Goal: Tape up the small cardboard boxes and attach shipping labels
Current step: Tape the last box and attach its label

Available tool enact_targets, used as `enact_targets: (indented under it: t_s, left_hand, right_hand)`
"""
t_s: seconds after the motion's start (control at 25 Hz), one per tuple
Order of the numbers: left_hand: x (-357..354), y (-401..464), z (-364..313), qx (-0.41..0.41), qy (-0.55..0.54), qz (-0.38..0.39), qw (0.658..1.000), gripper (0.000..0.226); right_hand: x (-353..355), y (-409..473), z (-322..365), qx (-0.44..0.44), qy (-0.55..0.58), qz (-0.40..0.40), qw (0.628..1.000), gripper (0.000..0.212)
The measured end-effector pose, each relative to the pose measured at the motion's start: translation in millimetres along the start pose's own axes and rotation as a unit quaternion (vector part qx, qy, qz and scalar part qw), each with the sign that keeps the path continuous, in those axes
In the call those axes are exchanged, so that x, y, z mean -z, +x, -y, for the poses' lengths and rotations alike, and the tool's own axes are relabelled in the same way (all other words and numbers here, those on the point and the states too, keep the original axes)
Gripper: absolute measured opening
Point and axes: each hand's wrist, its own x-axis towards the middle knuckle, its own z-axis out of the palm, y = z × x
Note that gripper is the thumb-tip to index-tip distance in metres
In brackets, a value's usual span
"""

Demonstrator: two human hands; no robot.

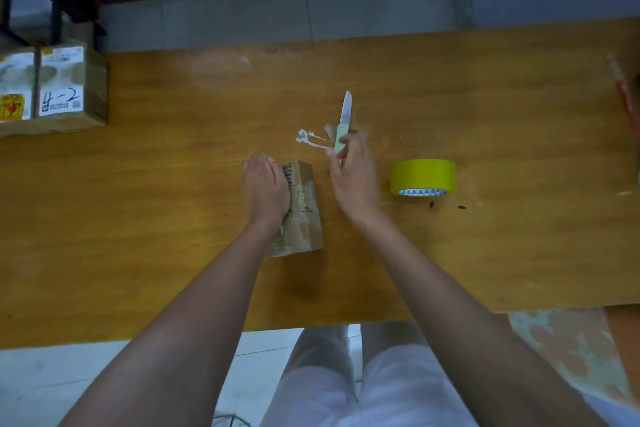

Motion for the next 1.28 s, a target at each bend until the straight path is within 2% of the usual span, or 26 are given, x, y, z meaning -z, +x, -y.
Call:
enact_targets:
  t_s: [0.08,0.24,0.32,0.4,0.52,0.68,0.76,0.88,1.0,1.12,1.2,1.28]
  left_hand:
    - [0.4,-0.5,-1.0,-0.001,0.003,0.003,1.0,0.027]
    - [0.4,-0.5,-3.3,0.004,0.008,0.005,1.0,0.026]
    - [-0.8,-0.7,-3.8,0.003,0.019,0.006,1.0,0.026]
    - [-1.1,-0.6,-3.4,0.001,0.03,0.006,1.0,0.026]
    - [-1.7,0.2,-2.7,0.003,0.038,0.007,0.999,0.027]
    - [-2.9,1.3,-2.1,0.003,0.038,0.007,0.999,0.031]
    - [-2.8,1.4,-2.2,0.01,0.03,0.006,0.999,0.03]
    - [-4.9,0.7,-5.5,0.012,0.031,0.003,0.999,0.032]
    - [-3.8,0.7,-5.3,0.005,0.039,0.004,0.999,0.031]
    - [1.7,1.4,1.4,0.019,-0.008,0.012,1.0,0.028]
    - [3.4,3.5,4.6,0.037,-0.04,0.009,0.998,0.03]
    - [2.1,2.7,8.3,0.045,-0.046,0.004,0.998,0.03]
  right_hand:
    - [3.9,-36.6,-5.2,-0.079,0.122,0.044,0.988,0.037]
    - [0.6,-69.5,-17.8,-0.257,0.321,0.122,0.903,0.036]
    - [-2.9,-67.7,-19.0,-0.283,0.386,0.12,0.87,0.03]
    - [-6.2,-63.9,-18.4,-0.282,0.412,0.101,0.86,0.022]
    - [-9.5,-61.3,-18.4,-0.271,0.407,0.076,0.869,0.015]
    - [-16.4,-63.1,-18.8,-0.218,0.315,0.031,0.923,0.014]
    - [-22.1,-67.4,-18.0,-0.187,0.29,0.005,0.939,0.015]
    - [-27.8,-72.6,-17.5,-0.17,0.282,-0.028,0.944,0.014]
    - [-28.1,-74.4,-21.0,-0.172,0.263,-0.026,0.949,0.013]
    - [-28.2,-78.7,-23.1,-0.136,0.233,-0.024,0.963,0.007]
    - [-33.1,-80.4,-15.9,-0.104,0.233,-0.005,0.967,0.016]
    - [-37.8,-75.8,-9.6,-0.135,0.243,0.051,0.959,0.038]
